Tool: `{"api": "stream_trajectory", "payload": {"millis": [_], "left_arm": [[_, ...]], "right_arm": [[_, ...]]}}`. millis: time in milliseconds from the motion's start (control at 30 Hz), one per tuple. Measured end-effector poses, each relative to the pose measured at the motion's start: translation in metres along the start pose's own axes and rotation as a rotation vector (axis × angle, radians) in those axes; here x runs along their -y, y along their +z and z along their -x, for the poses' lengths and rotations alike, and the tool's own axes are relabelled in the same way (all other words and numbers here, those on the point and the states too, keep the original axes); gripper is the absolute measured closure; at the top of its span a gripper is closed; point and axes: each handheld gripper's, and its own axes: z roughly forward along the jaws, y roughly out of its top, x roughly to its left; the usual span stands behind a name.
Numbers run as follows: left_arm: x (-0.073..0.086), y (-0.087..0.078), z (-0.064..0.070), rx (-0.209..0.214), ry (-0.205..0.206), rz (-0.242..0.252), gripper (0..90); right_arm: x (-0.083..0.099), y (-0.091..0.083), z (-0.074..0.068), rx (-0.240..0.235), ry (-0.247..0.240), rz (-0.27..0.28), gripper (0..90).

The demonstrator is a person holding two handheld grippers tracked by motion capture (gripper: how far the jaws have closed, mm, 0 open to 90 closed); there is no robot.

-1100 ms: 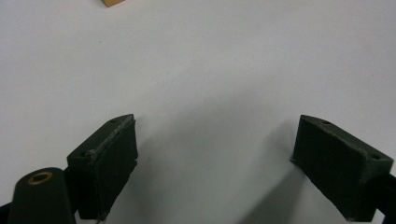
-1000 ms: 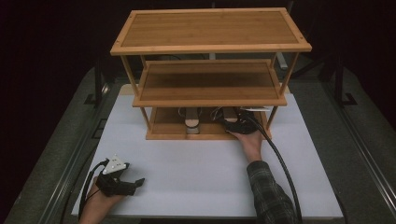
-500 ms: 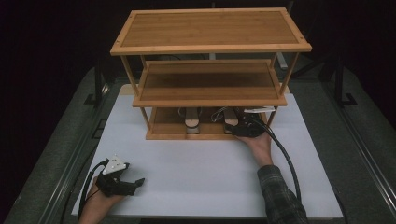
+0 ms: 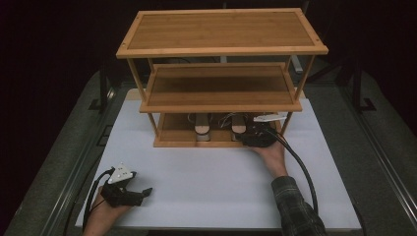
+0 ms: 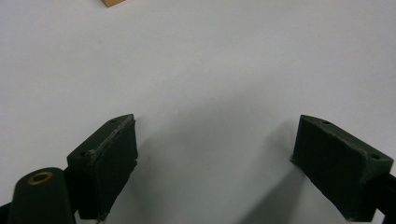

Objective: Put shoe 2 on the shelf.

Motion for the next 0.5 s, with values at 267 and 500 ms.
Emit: {"api": "stream_trajectory", "payload": {"millis": [267, 500], "left_arm": [[0.0, 0.0001, 0.0, 0.0, -0.002, 0.0, 12.8], [0.0001, 0.0, 0.0, 0.0, 0.0, 0.0, 12.8]], "right_arm": [[-0.0016, 0.0085, -0.0089, -0.02, -0.021, 0.008, 35.5], [-0.0036, 0.0007, -0.0073, -0.01, -0.016, 0.005, 30.4]]}}
